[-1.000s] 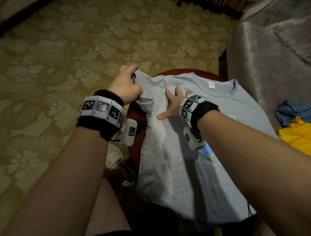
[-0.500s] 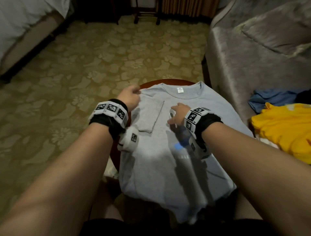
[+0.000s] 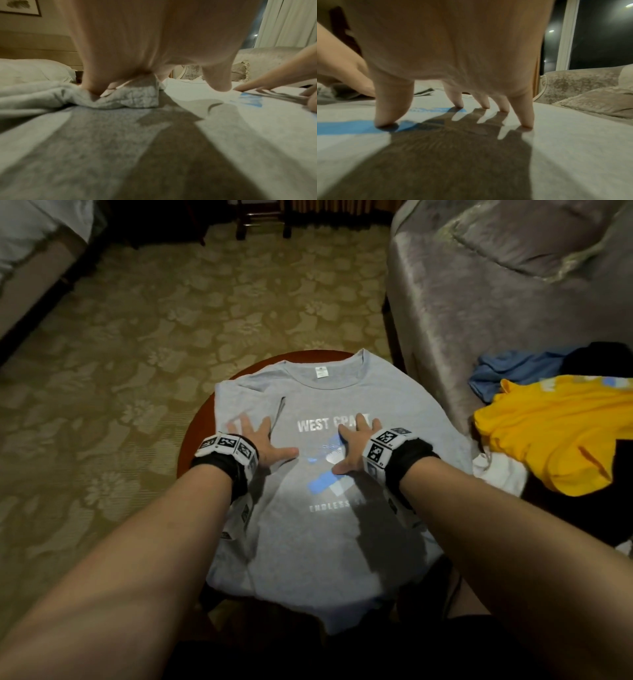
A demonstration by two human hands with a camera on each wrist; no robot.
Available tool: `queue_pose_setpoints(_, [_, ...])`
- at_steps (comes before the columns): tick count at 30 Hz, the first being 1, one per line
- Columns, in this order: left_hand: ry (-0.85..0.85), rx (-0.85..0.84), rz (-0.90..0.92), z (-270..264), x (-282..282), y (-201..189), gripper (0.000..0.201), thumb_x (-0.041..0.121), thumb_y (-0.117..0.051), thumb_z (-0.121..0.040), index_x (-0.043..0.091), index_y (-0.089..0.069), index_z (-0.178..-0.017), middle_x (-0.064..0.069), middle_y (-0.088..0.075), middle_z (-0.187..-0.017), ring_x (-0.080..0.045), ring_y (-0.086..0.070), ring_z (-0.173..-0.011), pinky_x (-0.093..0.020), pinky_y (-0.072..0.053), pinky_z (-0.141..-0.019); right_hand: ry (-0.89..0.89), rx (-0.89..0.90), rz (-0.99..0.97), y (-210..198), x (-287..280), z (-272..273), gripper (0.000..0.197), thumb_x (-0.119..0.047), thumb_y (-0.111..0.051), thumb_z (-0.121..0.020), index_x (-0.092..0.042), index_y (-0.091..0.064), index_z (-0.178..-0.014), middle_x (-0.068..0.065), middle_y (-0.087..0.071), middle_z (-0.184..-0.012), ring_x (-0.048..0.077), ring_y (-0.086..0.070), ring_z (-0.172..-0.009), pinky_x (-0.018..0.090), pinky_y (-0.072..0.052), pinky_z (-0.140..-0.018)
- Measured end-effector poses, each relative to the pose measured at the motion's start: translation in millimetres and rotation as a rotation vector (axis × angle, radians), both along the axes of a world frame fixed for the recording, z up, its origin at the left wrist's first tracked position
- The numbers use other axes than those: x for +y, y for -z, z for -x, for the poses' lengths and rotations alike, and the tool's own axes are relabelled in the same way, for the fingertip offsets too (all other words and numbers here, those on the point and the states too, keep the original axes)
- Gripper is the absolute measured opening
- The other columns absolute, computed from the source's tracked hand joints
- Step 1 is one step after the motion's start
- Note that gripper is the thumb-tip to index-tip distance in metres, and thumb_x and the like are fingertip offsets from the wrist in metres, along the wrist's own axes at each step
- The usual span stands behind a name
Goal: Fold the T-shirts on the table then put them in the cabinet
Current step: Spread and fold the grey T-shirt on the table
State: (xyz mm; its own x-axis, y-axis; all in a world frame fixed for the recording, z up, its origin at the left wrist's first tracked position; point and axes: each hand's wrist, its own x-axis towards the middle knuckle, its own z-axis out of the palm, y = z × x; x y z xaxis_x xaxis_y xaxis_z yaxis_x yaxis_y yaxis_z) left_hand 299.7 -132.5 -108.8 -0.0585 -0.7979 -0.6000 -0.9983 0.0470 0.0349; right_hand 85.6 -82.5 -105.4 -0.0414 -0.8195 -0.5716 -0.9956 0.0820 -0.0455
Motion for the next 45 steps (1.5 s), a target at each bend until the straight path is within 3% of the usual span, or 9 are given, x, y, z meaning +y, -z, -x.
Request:
queue_pose_setpoints(5, [0.002,-0.065,0.044,-26,-3,9,0.117,0.087,-0.050,-0.064,0.034,0.011,-0.150,-0.009,0.022,-0.157,-0.042,0.012,-0.144,-0.057,-0.007,-0.115,-0.029,-0.011,0.024,5,-4,-27,0.100,-0.064,-0.065,-0.071,-0.029,-0.014,-0.150,0.012,0.000,-0.158,0.047,-0.003,-0.142,0.058,-0.024,-0.109])
queue_pose_setpoints(12, [-0.047,-0.074,0.024,-23,-11,-2,0.117,0.084,-0.054,-0.065,0.028,0.000,-0.153,-0.013,0.010,-0.159,-0.042,0.000,-0.145,-0.056,-0.014,-0.115,0.184,-0.158,0.095,-6,-15,-6,0.061,-0.055,-0.056,-0.081,-0.024,-0.040,-0.131,0.010,-0.038,-0.137,0.037,-0.043,-0.122,0.052,-0.040,-0.099])
queue_pose_setpoints(17, [-0.012,0.035,0.102,35,-15,-10,0.108,0.079,-0.060,-0.066,0.016,-0.024,-0.146,-0.018,-0.012,-0.156,-0.042,-0.017,-0.140,-0.054,-0.024,-0.112,0.398,-0.077,0.197,-21,-7,69,0.061,-0.048,-0.046,-0.090,-0.018,-0.033,-0.141,0.015,-0.029,-0.147,0.041,-0.034,-0.131,0.047,-0.031,-0.107])
queue_pose_setpoints(23, [0.108,0.216,0.119,139,2,-12,0.096,0.064,-0.061,-0.078,0.023,-0.014,-0.152,-0.012,-0.008,-0.159,-0.037,-0.012,-0.145,-0.050,-0.019,-0.116,0.554,-0.087,0.149,-20,19,153,0.050,-0.036,-0.027,-0.104,-0.003,-0.045,-0.136,0.021,-0.046,-0.139,0.034,-0.046,-0.127,0.036,-0.038,-0.095])
queue_pose_setpoints(28, [0.261,0.232,0.073,196,18,-6,0.089,0.060,-0.060,-0.082,0.027,-0.015,-0.152,-0.009,-0.007,-0.160,-0.038,-0.009,-0.145,-0.050,-0.017,-0.117,0.764,-0.255,0.076,2,21,177,0.067,-0.051,-0.022,-0.101,0.000,-0.040,-0.141,0.020,-0.040,-0.146,0.031,-0.038,-0.135,0.038,-0.029,-0.112])
queue_pose_setpoints(36, [0.322,0.103,0.047,208,25,-2,0.095,0.063,-0.064,-0.077,0.034,-0.013,-0.151,-0.006,0.008,-0.160,-0.039,0.006,-0.145,-0.056,-0.014,-0.116,0.867,-0.475,0.066,3,21,180,0.046,-0.037,-0.047,-0.098,-0.003,-0.053,-0.129,0.012,-0.055,-0.132,0.030,-0.054,-0.120,0.031,-0.047,-0.092])
queue_pose_setpoints(38, [0.307,0.122,0.042,207,25,-4,0.094,0.062,-0.065,-0.076,0.034,-0.015,-0.151,-0.005,0.007,-0.160,-0.038,0.006,-0.146,-0.058,-0.014,-0.115,0.872,-0.518,0.141,4,18,184,0.037,-0.023,-0.055,-0.094,-0.009,-0.056,-0.128,0.009,-0.057,-0.131,0.026,-0.057,-0.116,0.028,-0.052,-0.083])
queue_pose_setpoints(41, [0.278,0.158,0.026,206,24,-5,0.091,0.058,-0.066,-0.077,0.031,-0.018,-0.151,-0.004,0.004,-0.161,-0.037,0.004,-0.146,-0.057,-0.014,-0.116,0.763,-0.487,0.346,1,16,185,0.031,-0.016,-0.050,-0.095,-0.015,-0.061,-0.124,0.005,-0.058,-0.129,0.024,-0.054,-0.120,0.031,-0.047,-0.095])
queue_pose_setpoints(45, [0.147,0.313,0.026,202,19,-12,0.075,0.033,-0.060,-0.089,0.023,-0.019,-0.151,-0.008,-0.018,-0.157,-0.034,-0.017,-0.144,-0.044,-0.024,-0.115,0.926,-0.748,0.712,-20,15,168,0.027,-0.007,-0.056,-0.088,-0.007,-0.069,-0.112,0.006,-0.066,-0.114,0.020,-0.060,-0.109,0.022,-0.047,-0.086])
